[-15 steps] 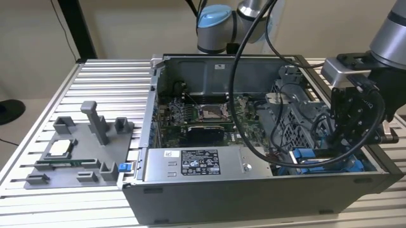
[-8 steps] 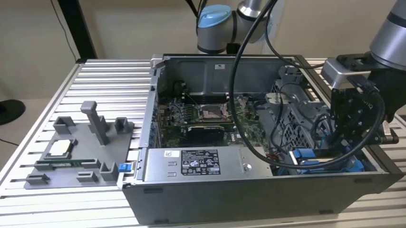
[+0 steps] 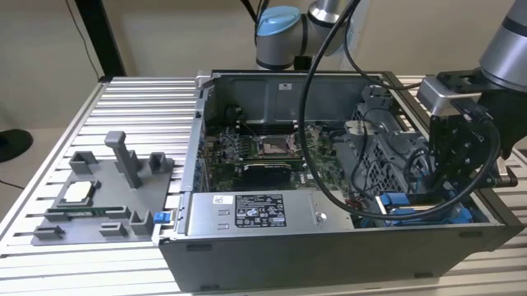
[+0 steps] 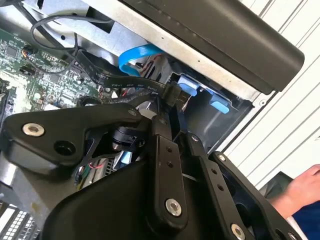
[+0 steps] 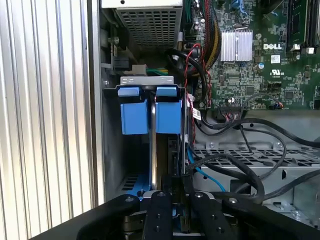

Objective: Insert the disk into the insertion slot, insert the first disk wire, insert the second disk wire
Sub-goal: 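Insert the first disk wire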

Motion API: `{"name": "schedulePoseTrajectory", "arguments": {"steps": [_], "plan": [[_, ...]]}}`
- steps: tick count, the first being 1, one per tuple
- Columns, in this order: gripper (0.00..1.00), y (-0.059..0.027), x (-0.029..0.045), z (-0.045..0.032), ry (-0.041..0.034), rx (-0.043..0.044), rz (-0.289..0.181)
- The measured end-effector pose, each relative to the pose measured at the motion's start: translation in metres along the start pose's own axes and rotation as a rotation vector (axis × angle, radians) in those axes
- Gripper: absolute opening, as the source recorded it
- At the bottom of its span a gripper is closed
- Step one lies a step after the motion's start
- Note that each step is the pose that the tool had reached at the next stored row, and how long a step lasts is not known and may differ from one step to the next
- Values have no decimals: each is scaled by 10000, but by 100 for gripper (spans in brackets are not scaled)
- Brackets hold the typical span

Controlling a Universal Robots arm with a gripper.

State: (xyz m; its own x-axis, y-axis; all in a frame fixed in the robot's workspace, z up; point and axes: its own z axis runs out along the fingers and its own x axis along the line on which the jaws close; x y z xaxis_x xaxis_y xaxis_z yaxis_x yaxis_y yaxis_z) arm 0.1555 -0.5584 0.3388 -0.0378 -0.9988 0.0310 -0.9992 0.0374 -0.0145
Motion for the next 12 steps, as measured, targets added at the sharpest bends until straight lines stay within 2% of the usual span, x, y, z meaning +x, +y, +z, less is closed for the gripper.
{"name": "schedulePoseTrajectory", "arguments": {"steps": [2, 3, 8, 12], "plan": [[0, 0, -2, 30, -5, 1, 0], [0, 0, -3, 47, -36, -1, 0], [0, 1, -3, 94, 2, 2, -7], [0, 2, -6, 110, -41, -2, -6]]}}
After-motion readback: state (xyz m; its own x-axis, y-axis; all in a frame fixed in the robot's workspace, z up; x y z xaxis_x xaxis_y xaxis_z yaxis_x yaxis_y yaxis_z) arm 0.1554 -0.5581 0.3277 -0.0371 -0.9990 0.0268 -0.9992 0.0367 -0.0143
